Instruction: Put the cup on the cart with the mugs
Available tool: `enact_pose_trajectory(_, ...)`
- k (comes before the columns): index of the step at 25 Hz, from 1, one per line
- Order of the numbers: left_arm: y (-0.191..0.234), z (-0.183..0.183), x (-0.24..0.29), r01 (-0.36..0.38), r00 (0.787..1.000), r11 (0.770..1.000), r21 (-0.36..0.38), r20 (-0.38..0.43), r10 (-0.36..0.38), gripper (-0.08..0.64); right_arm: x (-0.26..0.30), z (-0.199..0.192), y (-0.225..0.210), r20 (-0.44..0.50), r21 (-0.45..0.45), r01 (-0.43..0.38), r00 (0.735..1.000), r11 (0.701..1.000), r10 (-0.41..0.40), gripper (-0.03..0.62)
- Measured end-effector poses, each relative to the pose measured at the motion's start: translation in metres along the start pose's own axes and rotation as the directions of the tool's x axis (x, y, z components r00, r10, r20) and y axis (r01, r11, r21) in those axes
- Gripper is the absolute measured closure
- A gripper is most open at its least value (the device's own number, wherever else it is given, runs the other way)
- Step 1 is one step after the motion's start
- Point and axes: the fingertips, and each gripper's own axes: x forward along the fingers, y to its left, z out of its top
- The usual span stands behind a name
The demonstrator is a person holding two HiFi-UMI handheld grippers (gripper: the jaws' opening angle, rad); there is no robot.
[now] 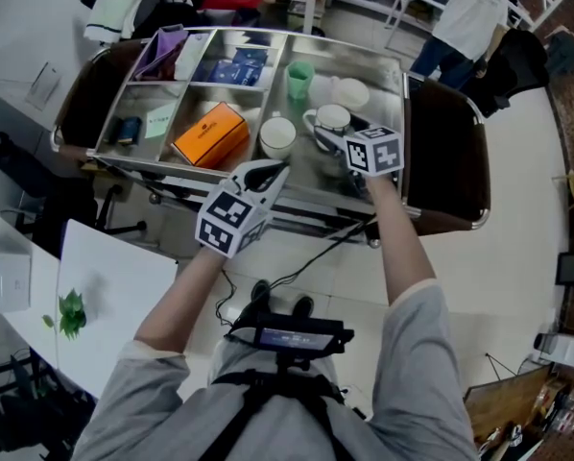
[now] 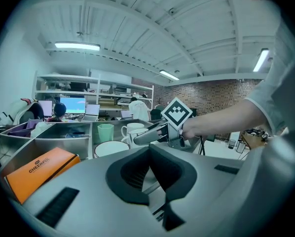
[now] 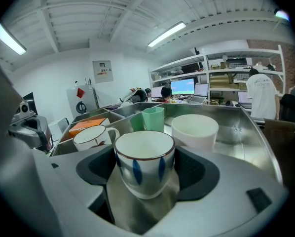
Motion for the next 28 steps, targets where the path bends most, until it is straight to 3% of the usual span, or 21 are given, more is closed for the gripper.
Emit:
enact_pose_trajectory(11, -0.008, 0.001, 0.000, 0.009, 1.000, 1.000, -0.003, 0.012, -0.009, 0.560, -0.007, -0.009, -0.002, -0.057, -0.051, 0.014, 0.998, 0.999, -0.017, 0.207)
enact_pose_trajectory(15, -0.010, -0.001, -0.002, 0.011, 1.000, 1.000, -0.004, 0.007, -0.011, 0.560, -0.007, -0.010, 0.000, -0.087, -0.077, 0.014, 0.996, 0.997, -0.021, 0.158)
enact_pose_trajectory(28, -0.007, -0.005, -0.015, -0.012, 1.000, 1.000, -0.007, 0.010, 0.012, 0.560, -0.022, 0.018, 0.000, -0.015, -0.092, 0.041, 0.999, 0.995, -0.043, 0.159)
